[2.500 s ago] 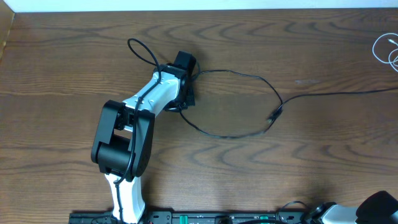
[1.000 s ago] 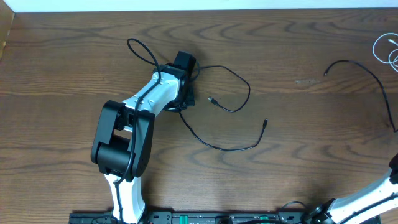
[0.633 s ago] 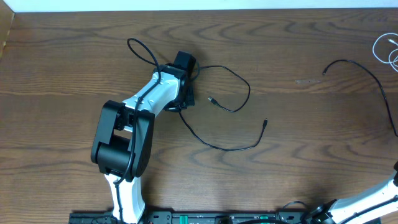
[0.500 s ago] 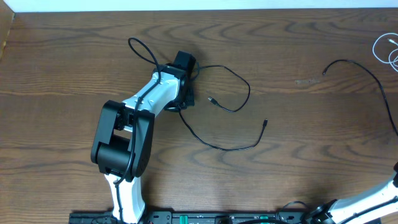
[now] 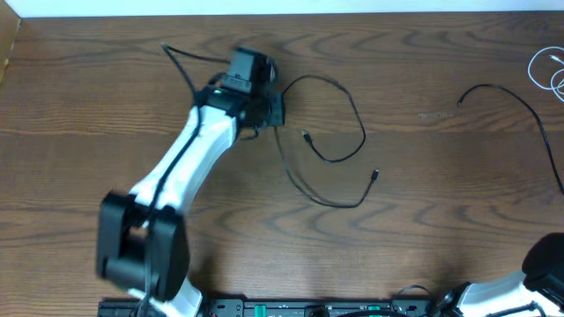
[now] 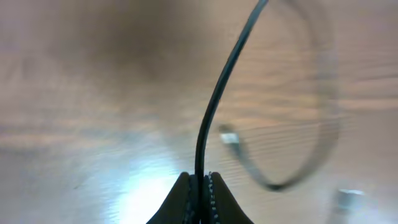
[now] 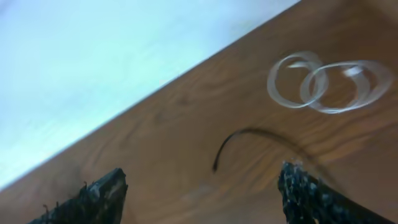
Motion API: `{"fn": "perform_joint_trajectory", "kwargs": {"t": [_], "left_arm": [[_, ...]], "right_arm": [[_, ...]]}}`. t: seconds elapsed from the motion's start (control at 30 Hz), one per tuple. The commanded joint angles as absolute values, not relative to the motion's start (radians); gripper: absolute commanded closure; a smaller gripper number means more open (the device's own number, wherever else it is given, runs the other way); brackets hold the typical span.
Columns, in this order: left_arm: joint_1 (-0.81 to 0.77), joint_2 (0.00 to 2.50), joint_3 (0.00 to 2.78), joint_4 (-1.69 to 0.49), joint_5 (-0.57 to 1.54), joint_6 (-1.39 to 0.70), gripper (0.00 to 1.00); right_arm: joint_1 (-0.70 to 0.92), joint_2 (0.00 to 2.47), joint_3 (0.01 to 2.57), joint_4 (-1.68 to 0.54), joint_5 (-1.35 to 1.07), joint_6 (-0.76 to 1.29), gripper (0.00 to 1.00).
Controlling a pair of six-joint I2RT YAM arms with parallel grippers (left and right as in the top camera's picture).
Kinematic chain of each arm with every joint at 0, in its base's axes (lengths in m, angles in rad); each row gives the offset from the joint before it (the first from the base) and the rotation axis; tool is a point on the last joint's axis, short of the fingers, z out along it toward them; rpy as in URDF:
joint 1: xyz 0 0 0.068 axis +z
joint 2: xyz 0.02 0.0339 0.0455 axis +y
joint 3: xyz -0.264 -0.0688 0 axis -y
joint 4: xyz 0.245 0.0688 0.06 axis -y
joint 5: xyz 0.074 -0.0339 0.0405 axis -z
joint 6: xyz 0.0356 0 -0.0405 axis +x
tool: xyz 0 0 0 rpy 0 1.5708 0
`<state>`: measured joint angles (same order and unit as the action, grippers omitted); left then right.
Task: Untangle cables
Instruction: 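Release the black cable and raise the left gripper back, then move the right gripper to the last black cable and grasp it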
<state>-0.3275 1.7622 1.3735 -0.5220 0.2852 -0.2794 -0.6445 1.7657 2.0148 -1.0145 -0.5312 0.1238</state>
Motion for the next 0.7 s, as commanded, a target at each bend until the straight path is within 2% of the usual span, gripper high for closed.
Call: {"fn": "perform_joint_trajectory", "kwargs": {"t": [0.0,0.37,0.47,0.67], "left_arm": [[-0.327,1.692,1.400,-0.477,0.454,-0.264,0.93],[-0.346,1.679,1.400,-0.473,0.511,-0.282,0.92],[-0.322,1.676,1.400,-0.485,0.455,-0.273,0.92],[-0.176,1.672,1.400,-0.590,0.267,-0.387,0.92]], "right_arm": [[-0.549,1.786,2.014,-1.037,-0.568,0.053,0.25],[-0.237,1.866,2.013,-1.097,-0.568,-0.005,0.26],[-0.150,1.931,2.013,-1.100,-0.569,-0.001,0.28],[0.030,2.055,2.013,-1.081,-0.568,-0.001,0.30]]}}
